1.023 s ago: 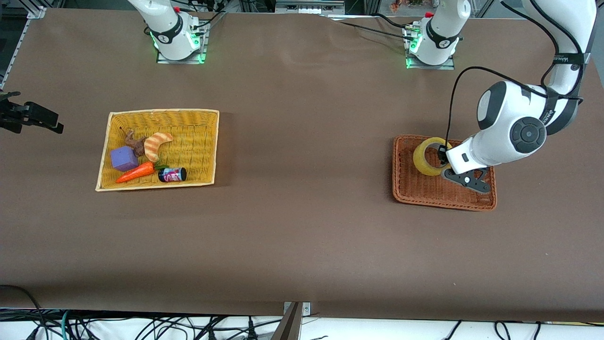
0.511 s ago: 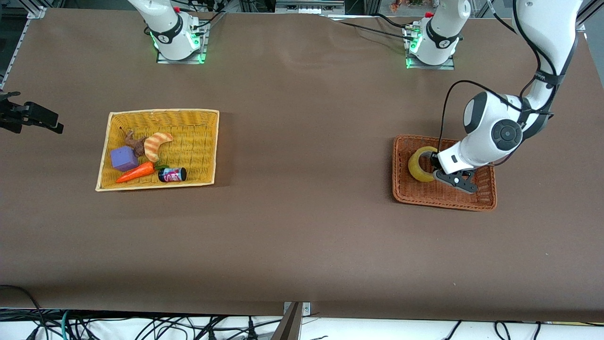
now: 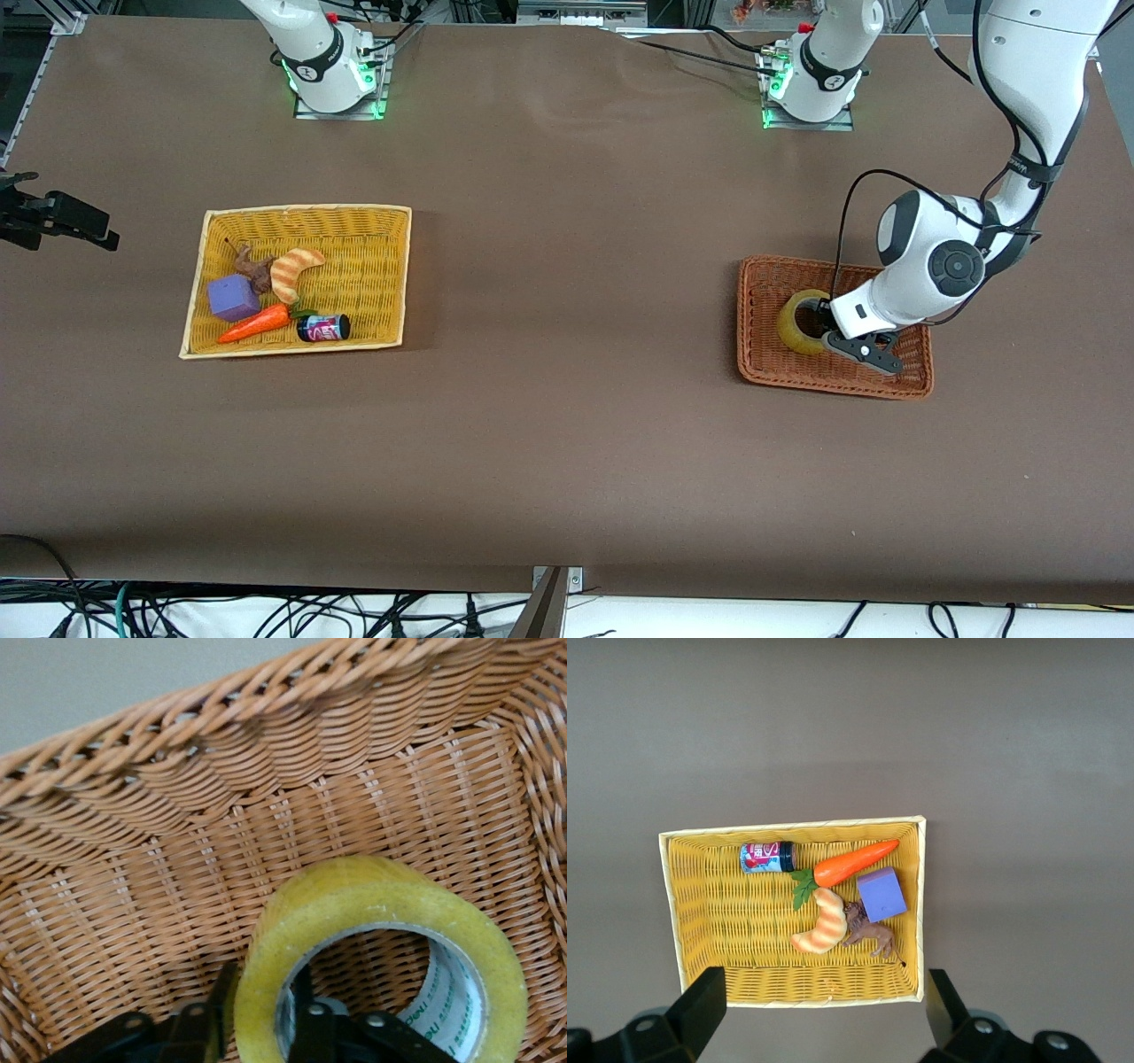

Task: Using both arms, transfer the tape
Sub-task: 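Lower the tape into the brown basket and open the left gripper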

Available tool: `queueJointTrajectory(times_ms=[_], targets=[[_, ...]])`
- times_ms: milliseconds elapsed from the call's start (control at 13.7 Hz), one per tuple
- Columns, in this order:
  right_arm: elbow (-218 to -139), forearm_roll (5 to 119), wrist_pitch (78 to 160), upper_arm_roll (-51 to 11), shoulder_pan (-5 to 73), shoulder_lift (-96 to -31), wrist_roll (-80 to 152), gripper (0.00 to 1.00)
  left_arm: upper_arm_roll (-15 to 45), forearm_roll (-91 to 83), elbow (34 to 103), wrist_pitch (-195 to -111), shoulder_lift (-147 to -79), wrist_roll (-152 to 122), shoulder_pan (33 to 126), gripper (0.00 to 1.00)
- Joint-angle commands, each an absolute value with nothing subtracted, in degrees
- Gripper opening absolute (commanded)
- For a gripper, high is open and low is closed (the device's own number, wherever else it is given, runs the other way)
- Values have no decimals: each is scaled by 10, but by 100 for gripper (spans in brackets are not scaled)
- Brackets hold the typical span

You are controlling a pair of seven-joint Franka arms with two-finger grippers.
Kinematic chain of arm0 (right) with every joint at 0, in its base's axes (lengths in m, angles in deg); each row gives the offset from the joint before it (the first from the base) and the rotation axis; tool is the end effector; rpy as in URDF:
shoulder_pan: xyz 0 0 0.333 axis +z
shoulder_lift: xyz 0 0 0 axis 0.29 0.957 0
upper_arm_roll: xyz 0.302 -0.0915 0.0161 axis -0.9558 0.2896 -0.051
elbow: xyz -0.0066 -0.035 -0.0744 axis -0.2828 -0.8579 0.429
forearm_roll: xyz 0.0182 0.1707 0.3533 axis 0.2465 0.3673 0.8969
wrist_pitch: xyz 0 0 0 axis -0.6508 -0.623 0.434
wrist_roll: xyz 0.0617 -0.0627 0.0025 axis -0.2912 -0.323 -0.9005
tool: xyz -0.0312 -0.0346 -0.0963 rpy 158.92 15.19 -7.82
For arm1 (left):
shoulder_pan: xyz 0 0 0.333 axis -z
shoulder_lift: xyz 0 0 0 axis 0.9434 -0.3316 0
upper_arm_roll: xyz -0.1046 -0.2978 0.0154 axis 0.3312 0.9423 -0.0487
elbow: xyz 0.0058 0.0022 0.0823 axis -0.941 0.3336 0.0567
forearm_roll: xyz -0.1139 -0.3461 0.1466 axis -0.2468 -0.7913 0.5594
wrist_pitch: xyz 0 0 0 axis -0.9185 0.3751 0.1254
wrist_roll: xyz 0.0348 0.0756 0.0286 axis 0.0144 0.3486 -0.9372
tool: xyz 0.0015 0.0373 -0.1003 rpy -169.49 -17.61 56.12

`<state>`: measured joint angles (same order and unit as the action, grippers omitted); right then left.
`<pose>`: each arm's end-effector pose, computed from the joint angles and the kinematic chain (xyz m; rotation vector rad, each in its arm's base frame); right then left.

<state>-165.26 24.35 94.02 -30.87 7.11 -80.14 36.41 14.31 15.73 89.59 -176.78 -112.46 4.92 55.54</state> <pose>0.5893 -0.0495 0.5944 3.1399 0.0033 -0.0505 0.5707 -0.0251 0.2067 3.0526 -0.6384 -0.1122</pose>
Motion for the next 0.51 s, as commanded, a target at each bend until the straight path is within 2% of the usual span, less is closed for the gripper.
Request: queueJointTrajectory(times_ms=[0, 219, 438], targets=[[-1653, 248, 939, -305, 73, -804, 364, 100, 150, 173, 876, -1735, -1115, 52, 548, 100], [-1653, 249, 939, -305, 72, -804, 364, 100, 152, 166, 874, -1707, -1098, 47, 548, 100], [-1653, 251, 939, -305, 72, -804, 363, 100, 168, 146, 815, -1586, -1051, 46, 550, 100]])
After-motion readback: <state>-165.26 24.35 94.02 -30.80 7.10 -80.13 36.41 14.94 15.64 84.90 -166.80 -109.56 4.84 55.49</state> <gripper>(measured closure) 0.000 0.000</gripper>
